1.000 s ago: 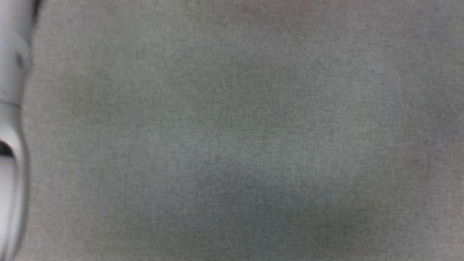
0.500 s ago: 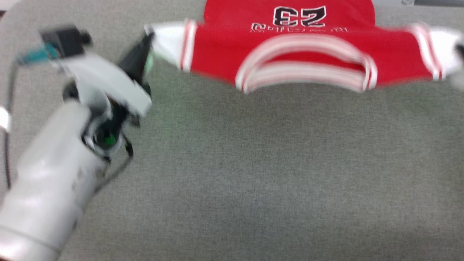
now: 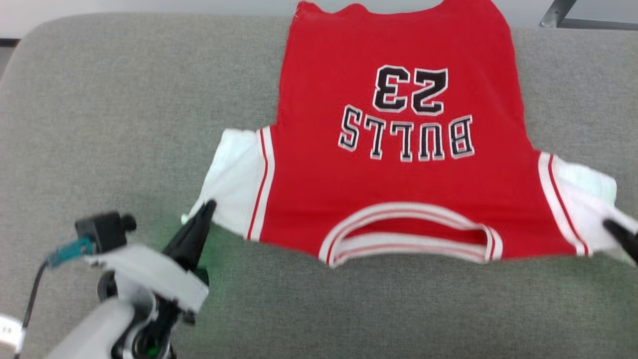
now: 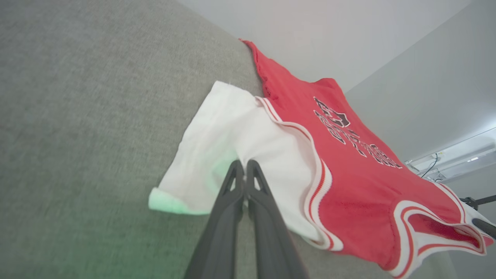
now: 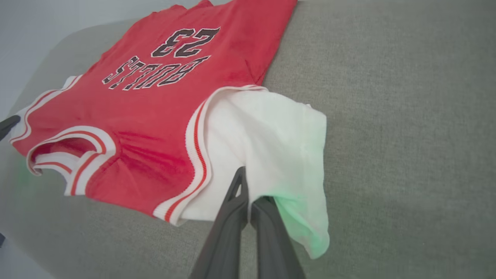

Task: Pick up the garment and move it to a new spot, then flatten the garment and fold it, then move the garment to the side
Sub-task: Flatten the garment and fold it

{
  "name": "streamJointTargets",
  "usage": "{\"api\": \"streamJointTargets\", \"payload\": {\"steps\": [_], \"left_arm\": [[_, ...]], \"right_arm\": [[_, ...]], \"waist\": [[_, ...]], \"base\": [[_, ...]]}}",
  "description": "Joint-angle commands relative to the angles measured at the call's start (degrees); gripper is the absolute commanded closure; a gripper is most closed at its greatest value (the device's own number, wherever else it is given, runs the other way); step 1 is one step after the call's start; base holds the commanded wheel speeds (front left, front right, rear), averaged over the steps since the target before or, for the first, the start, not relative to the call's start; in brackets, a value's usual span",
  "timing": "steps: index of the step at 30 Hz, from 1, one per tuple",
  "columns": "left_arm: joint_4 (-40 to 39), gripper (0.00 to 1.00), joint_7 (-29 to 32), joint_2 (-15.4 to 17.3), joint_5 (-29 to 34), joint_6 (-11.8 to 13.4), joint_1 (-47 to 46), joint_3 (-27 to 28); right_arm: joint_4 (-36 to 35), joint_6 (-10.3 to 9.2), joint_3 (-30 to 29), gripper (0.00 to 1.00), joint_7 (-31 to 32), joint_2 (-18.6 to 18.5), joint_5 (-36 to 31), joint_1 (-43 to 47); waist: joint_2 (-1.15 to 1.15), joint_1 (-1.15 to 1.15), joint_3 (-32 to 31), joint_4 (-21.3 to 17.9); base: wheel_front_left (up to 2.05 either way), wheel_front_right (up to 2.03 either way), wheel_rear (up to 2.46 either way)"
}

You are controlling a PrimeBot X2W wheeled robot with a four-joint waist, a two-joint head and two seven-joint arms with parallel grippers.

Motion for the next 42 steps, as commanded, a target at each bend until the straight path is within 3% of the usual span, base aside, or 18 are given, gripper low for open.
{"api": "streamJointTargets", "payload": {"steps": [1,12,17,24,29,42], "left_arm": [[-1.6,1.0,-0.7,1.0,-0.3,1.1,1.9,0.7],[-19.2,1.0,-2.2,8.3,0.5,8.4,16.3,1.4],[-22.8,1.0,-2.1,8.8,0.6,9.8,18.2,1.1],[-19.0,1.0,0.8,7.3,4.7,10.7,14.5,-2.8],[-13.8,1.0,2.7,4.3,6.0,9.4,11.5,-5.4],[-3.6,1.0,5.5,0.3,6.7,7.4,8.4,-8.3]], "right_arm": [[-1.3,-0.08,-1.9,1.0,0.7,0.4,-0.4,2.2],[-14.4,-0.08,-10.4,1.0,7.9,6.5,-2.9,17.0],[-15.7,-0.08,-10.0,1.0,9.5,7.9,-2.5,17.8],[-8.8,-0.07,-5.0,1.0,11.8,5.9,-4.0,13.0],[-3.1,-0.07,-1.6,1.0,10.5,5.2,-5.1,10.9],[7.5,-0.1,10.0,1.0,6.0,4.3,-8.6,6.1]], "waist": [[0.0,0.0,0.2,0.2],[0.0,0.0,1.7,0.4],[0.0,0.0,1.6,0.3],[0.0,0.0,1.9,0.3],[0.0,0.0,2.8,0.9],[0.0,0.0,4.1,0.8]], "base": [[0.0,0.0,0.0],[0.0,0.0,0.0],[0.0,0.0,0.0],[0.0,0.0,0.0],[0.0,0.0,0.0],[0.0,0.0,0.0]]}}
